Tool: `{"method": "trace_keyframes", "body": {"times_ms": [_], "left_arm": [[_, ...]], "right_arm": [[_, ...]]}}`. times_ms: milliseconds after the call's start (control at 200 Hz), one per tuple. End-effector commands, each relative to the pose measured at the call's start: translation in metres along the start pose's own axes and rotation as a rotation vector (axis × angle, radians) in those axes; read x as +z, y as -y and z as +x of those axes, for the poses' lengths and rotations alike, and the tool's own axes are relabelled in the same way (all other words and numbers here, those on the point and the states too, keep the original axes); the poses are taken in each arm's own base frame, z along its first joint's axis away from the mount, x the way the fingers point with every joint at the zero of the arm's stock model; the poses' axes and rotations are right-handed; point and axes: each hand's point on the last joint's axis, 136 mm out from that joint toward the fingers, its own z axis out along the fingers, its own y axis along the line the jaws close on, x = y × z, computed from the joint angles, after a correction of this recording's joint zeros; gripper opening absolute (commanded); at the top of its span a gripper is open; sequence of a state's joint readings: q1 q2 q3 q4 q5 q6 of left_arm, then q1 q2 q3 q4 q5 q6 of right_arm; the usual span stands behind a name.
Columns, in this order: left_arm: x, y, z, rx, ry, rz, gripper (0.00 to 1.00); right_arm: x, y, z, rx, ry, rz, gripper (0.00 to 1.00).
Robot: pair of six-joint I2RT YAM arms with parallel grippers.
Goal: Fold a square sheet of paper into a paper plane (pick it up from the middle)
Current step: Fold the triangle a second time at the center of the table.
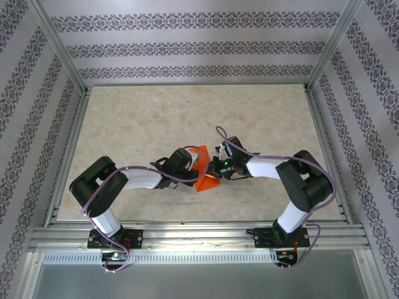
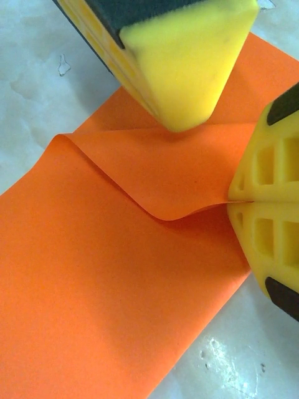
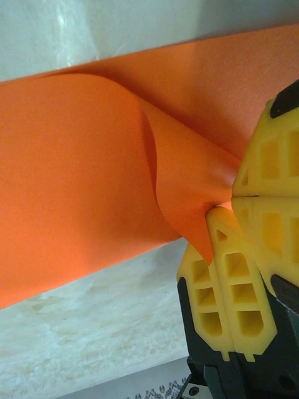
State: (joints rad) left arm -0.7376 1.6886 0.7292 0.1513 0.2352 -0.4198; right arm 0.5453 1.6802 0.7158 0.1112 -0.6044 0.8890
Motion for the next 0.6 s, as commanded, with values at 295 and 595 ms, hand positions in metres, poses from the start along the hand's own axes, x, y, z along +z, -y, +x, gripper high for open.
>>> {"method": "trace_keyframes", "body": {"times_ms": [295, 595], "left_arm": [[-0.001, -0.013, 0.017, -0.036, -0.049, -0.03, 0.0], [-0.001, -0.016, 0.02, -0.046, -0.051, -0.033, 0.0]], "right_arm": [[0.011, -0.008, -0.01, 0.001, -0.011, -0.035, 0.0], [0.021, 0.036, 0.003, 0.055, -0.028, 0.074, 0.0]]}}
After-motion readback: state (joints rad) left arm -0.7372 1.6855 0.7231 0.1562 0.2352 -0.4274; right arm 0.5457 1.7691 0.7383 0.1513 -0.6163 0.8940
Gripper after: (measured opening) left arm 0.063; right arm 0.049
